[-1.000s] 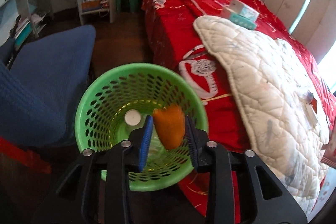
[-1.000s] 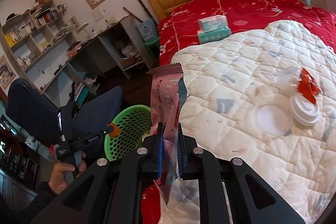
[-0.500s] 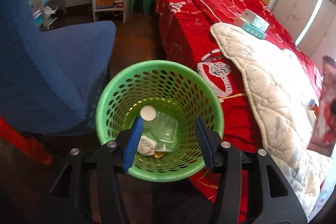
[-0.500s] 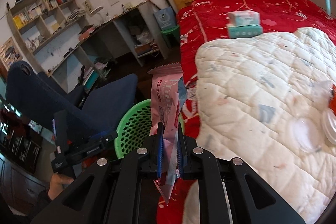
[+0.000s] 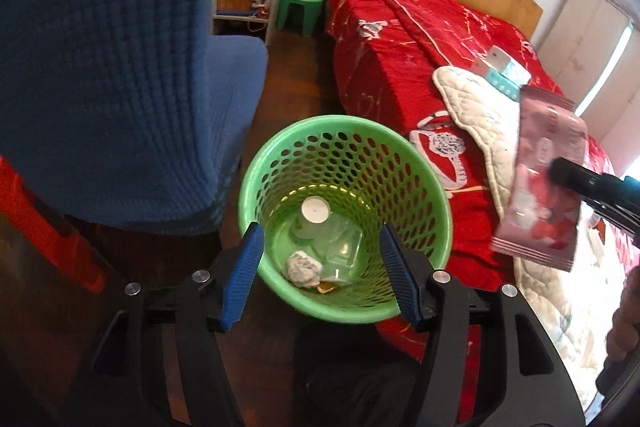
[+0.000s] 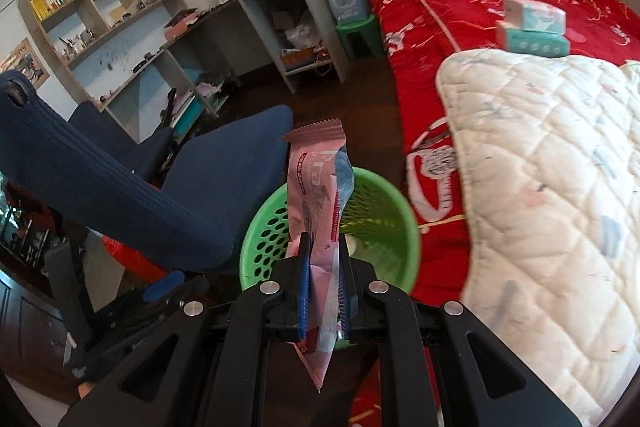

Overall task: Collect trash
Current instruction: 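Carry the orange piece and pink wrapper to the wastebasket and release both, then return the right tool to the bed and grasp the red snack packet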

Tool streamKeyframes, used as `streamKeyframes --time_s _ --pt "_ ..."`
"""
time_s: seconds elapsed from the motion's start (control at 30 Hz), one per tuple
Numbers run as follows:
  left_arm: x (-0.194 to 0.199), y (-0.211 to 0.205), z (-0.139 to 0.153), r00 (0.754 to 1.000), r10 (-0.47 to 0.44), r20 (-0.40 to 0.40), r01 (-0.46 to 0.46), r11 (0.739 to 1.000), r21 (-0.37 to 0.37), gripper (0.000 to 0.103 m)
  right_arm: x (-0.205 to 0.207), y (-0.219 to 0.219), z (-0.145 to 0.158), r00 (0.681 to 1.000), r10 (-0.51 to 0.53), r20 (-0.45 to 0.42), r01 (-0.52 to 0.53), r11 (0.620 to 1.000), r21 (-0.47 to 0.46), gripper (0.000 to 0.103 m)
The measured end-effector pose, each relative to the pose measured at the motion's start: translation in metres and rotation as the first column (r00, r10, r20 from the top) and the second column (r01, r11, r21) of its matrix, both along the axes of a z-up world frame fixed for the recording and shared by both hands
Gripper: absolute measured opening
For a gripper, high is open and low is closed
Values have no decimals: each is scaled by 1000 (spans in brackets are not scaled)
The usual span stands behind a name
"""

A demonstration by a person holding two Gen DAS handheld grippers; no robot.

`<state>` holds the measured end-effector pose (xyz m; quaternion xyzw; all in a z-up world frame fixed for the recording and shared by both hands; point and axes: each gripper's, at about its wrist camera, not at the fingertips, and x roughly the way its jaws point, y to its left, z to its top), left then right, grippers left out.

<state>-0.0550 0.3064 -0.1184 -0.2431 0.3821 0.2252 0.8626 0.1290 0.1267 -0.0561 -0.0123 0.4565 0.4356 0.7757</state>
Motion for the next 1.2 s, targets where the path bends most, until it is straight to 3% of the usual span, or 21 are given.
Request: streamKeyframes --time_s 0.13,0.2,0.27,0.37,0.5,0.83,1.07,1.2 --pt "-4 4 -3 1000 9 4 -9 1000 -8 60 4 25 -10 999 13 -53 -13 1000 11 14" --pt "-5 5 -4 1000 12 5 -12 1000 -13 61 7 34 -14 997 16 -71 -15 1000 13 20" --pt "-5 6 -6 1000 17 4 -17 1000 -15 62 8 41 -16 997 16 -76 -15 1000 13 35" --pt "-8 6 -9 1000 20 1 -20 1000 -23 63 12 43 -19 996 5 -87 -3 1000 22 41" --pt "-8 5 -10 1000 22 0 -22 999 -31 63 14 35 -18 996 -8 -90 10 1000 21 42" --pt "6 -13 0 1000 -22 5 22 1000 -8 66 20 -27 -3 998 -68 3 68 998 -9 62" --pt "22 -35 8 998 -70 7 70 998 1 69 43 -99 6 981 -190 47 192 981 -34 75" --pt "33 -49 12 995 -102 7 102 995 5 71 59 -141 12 960 -269 74 273 961 -49 77"
